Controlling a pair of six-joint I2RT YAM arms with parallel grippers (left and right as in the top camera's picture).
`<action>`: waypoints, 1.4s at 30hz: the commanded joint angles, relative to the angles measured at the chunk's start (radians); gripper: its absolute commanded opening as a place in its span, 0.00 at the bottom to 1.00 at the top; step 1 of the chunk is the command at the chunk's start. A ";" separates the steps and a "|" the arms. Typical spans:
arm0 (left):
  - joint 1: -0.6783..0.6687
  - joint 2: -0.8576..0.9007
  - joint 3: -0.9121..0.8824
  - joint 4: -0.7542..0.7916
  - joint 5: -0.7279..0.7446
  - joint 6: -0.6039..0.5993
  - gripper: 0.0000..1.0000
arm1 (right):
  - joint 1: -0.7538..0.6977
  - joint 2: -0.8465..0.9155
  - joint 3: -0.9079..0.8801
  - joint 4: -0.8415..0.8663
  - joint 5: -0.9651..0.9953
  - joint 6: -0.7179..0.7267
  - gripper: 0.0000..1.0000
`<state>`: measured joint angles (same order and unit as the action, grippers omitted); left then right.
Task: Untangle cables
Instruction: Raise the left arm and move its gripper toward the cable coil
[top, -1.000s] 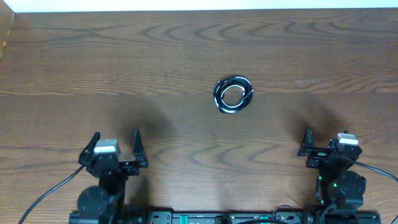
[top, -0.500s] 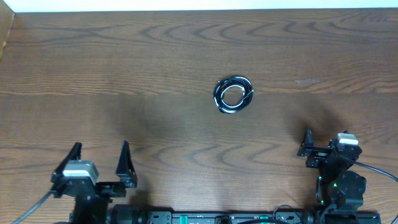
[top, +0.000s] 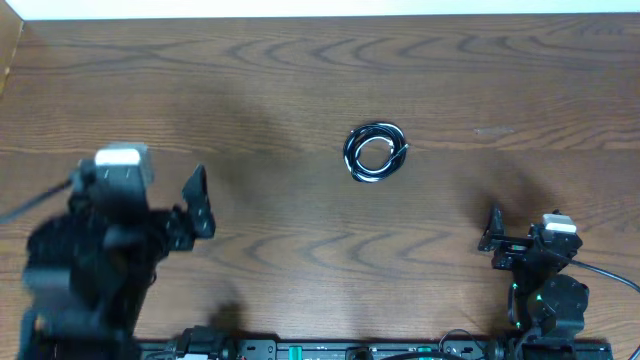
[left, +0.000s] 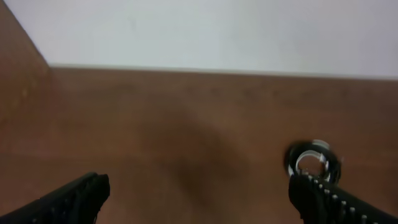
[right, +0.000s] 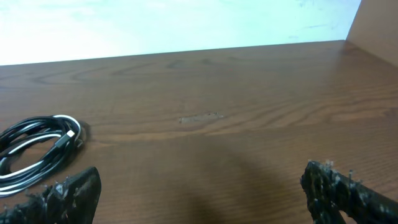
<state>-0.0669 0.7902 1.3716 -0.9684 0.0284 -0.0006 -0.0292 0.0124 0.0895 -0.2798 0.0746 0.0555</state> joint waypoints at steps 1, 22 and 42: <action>0.004 0.103 0.037 -0.030 0.013 0.005 0.98 | 0.004 -0.006 -0.003 -0.001 -0.005 -0.012 0.99; 0.004 0.201 0.040 -0.015 0.058 0.003 0.98 | 0.004 -0.006 -0.003 -0.001 -0.005 -0.012 0.99; 0.004 0.201 0.040 -0.042 0.095 0.060 0.98 | 0.004 -0.006 0.338 -0.377 -0.095 0.045 0.99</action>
<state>-0.0669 0.9985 1.3930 -1.0016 0.1074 0.0288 -0.0292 0.0128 0.2905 -0.5819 -0.1009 0.0868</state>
